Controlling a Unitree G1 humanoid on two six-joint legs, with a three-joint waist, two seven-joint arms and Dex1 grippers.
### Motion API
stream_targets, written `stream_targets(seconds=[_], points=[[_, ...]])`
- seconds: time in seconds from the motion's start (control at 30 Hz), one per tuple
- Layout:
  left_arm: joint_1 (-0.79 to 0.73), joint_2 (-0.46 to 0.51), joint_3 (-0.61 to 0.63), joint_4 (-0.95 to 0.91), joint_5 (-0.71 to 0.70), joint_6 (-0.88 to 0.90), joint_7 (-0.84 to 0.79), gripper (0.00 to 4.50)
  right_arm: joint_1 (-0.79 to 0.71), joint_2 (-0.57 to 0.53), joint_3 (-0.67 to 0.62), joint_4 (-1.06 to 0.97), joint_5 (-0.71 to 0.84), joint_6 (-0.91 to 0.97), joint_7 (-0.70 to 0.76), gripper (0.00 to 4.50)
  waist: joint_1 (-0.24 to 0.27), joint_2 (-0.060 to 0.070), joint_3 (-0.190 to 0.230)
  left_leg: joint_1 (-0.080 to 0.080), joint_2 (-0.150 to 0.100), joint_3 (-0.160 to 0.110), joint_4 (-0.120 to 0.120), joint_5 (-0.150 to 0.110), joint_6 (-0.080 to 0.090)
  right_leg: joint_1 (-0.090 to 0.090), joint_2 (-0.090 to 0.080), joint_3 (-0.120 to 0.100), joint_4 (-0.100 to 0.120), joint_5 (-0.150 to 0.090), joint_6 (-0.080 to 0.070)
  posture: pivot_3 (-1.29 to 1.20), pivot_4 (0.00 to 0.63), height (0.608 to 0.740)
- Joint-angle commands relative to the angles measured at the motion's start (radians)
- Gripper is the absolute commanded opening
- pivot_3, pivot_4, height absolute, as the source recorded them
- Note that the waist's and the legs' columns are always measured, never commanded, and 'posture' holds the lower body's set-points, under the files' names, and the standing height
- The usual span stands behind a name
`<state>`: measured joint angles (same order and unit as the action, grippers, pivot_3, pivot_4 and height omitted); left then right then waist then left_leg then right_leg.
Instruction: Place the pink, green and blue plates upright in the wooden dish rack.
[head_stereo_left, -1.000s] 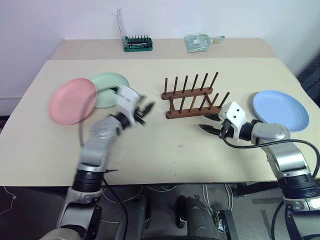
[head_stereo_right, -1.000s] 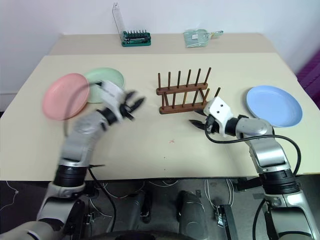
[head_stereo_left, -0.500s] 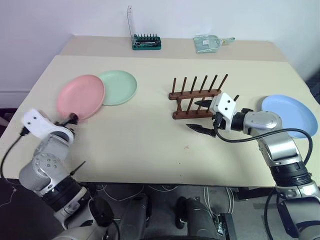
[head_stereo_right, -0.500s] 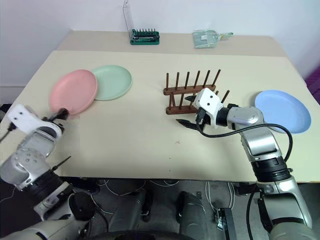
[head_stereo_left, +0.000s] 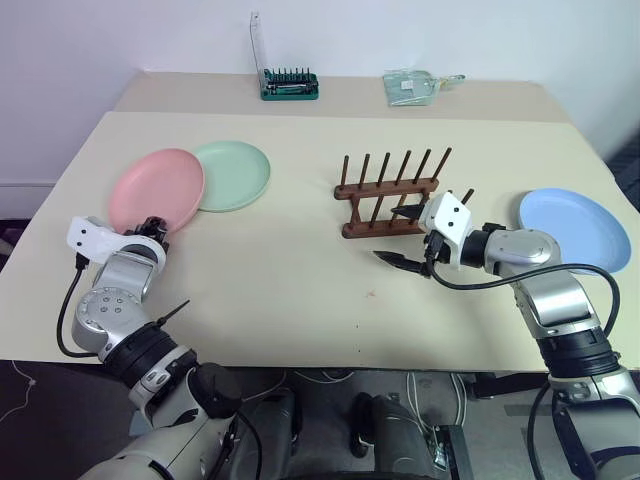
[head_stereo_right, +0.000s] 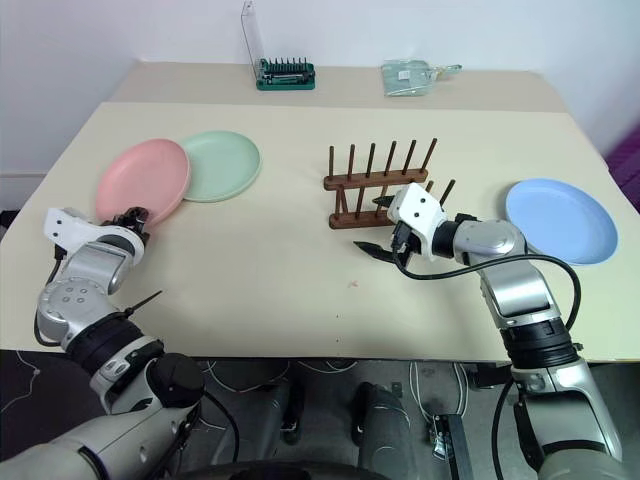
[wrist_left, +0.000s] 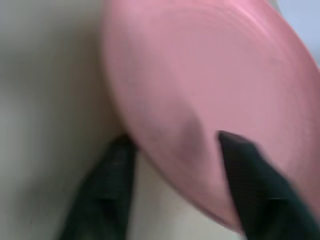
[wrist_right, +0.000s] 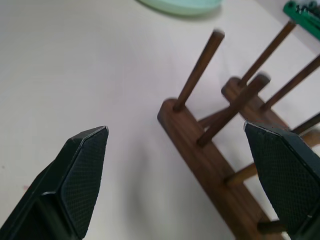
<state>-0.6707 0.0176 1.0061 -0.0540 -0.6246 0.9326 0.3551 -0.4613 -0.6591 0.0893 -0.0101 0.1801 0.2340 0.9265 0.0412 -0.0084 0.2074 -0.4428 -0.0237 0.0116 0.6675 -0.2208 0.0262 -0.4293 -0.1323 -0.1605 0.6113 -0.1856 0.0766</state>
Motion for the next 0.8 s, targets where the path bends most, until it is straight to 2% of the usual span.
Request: stream_targets(seconds=[0.03, 0.07, 0.2, 0.37, 0.47, 0.57, 0.7, 0.8], points=[[0.008, -0.004, 0.012, -0.028, -0.087, -0.069, 0.020, 0.49, 0.020, -0.016, -0.045, -0.068, 0.013, -0.018, -0.011, 4.48, 0.000, 0.000, 0.000, 0.000, 0.000, 0.000, 0.000, 0.000, 0.000, 0.000, 0.000, 0.000, 0.000, 0.000, 0.000, 0.00, 0.150, 0.730], [0.014, -0.003, 0.005, -0.046, -0.108, -0.092, 0.009, 0.04, 0.024, -0.016, -0.049, -0.073, 0.012, -0.021, -0.014, 4.48, 0.001, 0.000, 0.000, 0.000, 0.000, 0.000, 0.000, -0.001, -0.001, 0.000, 0.000, 0.000, 0.000, 0.000, 0.000, 0.00, 0.150, 0.730], [0.047, 0.020, -0.081, -0.130, -0.145, -0.147, -0.037, 0.04, 0.013, -0.016, -0.071, -0.090, 0.065, 0.029, 0.014, 4.48, -0.002, 0.000, 0.000, 0.000, 0.000, 0.001, 0.000, -0.001, -0.003, 0.000, -0.001, 0.000, 0.000, 0.000, 0.000, 0.00, 0.150, 0.730], [0.030, 0.098, -0.340, -0.262, -0.107, -0.145, -0.119, 0.01, -0.086, -0.010, -0.061, -0.164, 0.074, 0.035, 0.011, 4.49, 0.001, -0.001, 0.001, -0.001, 0.001, 0.002, 0.000, -0.001, -0.003, -0.001, 0.000, 0.000, 0.000, 0.001, -0.001, 0.00, 0.150, 0.730], [-0.033, 0.123, -0.487, -0.284, -0.086, -0.123, -0.135, 0.01, -0.167, 0.022, -0.005, -0.154, -0.033, -0.085, -0.042, 4.49, 0.001, -0.001, 0.001, -0.001, 0.001, 0.002, 0.000, -0.001, -0.003, -0.001, 0.000, 0.000, 0.000, 0.001, -0.001, 0.00, 0.150, 0.730], [-0.095, 0.147, -0.652, -0.264, -0.020, -0.079, -0.141, 0.01, -0.250, 0.056, 0.086, -0.085, -0.235, -0.271, -0.149, 4.49, -0.001, -0.001, 0.000, 0.000, 0.001, 0.004, -0.001, -0.001, -0.003, -0.001, 0.000, 0.001, -0.001, 0.001, -0.001, 0.00, 0.150, 0.730], [-0.166, 0.082, -0.698, -0.231, -0.057, -0.057, -0.127, 0.01, -0.353, 0.069, 0.178, 0.058, -0.498, -0.462, -0.326, 4.49, -0.003, -0.001, 0.001, 0.000, 0.001, 0.011, -0.002, 0.000, 0.001, -0.005, 0.000, 0.009, 0.001, 0.001, -0.001, 0.00, 0.150, 0.730], [-0.192, 0.061, -0.720, -0.212, -0.059, -0.032, -0.128, 0.01, -0.392, 0.054, 0.207, 0.129, -0.627, -0.561, -0.430, 4.49, -0.003, -0.002, 0.001, -0.001, 0.001, 0.013, -0.002, 0.002, -0.001, -0.007, 0.001, 0.011, 0.001, 0.001, 0.000, 0.00, 0.150, 0.730]])
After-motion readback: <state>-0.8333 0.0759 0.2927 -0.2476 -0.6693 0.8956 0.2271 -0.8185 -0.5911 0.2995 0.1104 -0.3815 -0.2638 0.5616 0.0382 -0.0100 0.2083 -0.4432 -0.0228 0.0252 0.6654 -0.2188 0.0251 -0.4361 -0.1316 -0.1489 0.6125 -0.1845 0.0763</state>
